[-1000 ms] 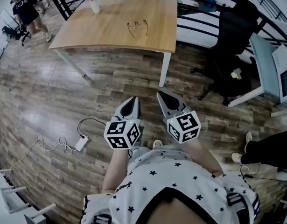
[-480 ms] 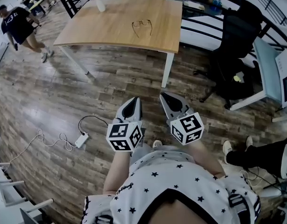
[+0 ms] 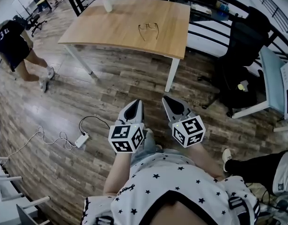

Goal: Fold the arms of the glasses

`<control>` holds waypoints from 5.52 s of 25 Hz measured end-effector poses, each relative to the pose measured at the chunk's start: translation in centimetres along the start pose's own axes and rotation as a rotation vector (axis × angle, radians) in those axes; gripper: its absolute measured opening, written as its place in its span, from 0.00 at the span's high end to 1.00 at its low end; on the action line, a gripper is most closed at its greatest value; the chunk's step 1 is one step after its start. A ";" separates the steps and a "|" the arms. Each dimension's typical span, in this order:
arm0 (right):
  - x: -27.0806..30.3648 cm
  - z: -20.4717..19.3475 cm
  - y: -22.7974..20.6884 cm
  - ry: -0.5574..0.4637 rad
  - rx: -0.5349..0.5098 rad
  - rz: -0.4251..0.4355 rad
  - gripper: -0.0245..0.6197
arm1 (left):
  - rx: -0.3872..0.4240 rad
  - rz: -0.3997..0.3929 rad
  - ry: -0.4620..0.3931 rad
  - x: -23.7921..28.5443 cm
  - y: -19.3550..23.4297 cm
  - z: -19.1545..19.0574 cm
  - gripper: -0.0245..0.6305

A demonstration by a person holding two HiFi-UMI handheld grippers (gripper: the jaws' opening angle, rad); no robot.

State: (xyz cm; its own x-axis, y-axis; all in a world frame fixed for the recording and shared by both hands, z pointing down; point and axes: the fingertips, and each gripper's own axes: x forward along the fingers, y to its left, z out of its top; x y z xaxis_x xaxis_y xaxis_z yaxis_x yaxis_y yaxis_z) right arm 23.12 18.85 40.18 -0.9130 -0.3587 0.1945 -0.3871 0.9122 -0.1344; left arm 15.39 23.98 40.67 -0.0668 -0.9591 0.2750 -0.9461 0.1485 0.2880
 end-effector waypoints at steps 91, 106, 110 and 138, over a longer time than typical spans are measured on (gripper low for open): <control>49.3 6.9 -35.1 0.292 -0.182 -0.092 0.93 | -0.089 -0.128 0.209 50.0 24.9 14.8 0.95; 53.0 2.7 -38.1 0.520 -0.361 0.087 0.93 | -0.131 -0.074 0.252 52.5 25.9 13.5 0.95; 53.4 0.8 -37.9 0.620 -0.458 0.186 0.93 | -0.138 -0.055 0.259 52.9 26.1 13.3 0.95; 55.2 -5.2 -35.8 0.930 -0.841 0.530 0.93 | -0.167 -0.009 0.278 52.3 27.5 12.4 0.95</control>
State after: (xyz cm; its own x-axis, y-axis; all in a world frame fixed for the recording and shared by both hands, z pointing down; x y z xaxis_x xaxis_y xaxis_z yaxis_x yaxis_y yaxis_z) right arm -12.80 -32.60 60.75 -0.3732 0.0298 0.9273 0.4800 0.8615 0.1656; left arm -18.03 -25.05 51.55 0.0520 -0.8611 0.5057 -0.8796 0.2003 0.4316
